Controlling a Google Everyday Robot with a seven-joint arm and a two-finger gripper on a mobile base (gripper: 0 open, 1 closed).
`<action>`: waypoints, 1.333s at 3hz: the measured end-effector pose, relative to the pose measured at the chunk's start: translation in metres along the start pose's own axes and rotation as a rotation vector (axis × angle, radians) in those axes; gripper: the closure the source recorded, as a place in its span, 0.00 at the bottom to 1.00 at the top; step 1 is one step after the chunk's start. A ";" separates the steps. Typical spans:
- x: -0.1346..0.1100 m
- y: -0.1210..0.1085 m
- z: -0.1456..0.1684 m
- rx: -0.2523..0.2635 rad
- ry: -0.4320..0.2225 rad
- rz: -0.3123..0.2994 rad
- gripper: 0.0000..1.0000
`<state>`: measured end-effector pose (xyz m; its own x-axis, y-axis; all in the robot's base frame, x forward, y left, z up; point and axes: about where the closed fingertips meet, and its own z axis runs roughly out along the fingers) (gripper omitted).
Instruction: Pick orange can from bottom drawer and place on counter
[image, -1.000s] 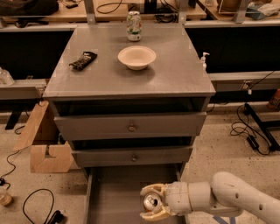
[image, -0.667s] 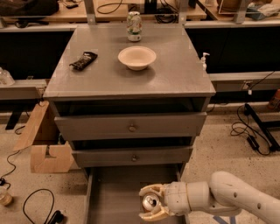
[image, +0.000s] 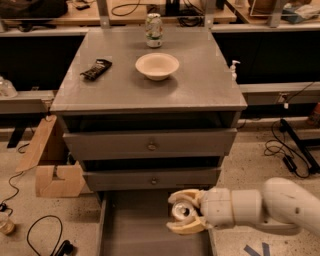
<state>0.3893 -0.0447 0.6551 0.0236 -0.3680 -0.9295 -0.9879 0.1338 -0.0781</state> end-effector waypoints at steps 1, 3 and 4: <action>-0.079 -0.031 -0.054 0.077 0.006 0.023 1.00; -0.192 -0.109 -0.130 0.235 -0.028 0.078 1.00; -0.215 -0.154 -0.153 0.313 -0.067 0.140 1.00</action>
Offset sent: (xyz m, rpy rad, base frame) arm 0.0909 -0.0834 0.2917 0.0396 -0.0423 -0.2996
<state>0.5134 -0.1265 0.9223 -0.0885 -0.2663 -0.9598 -0.8875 0.4586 -0.0454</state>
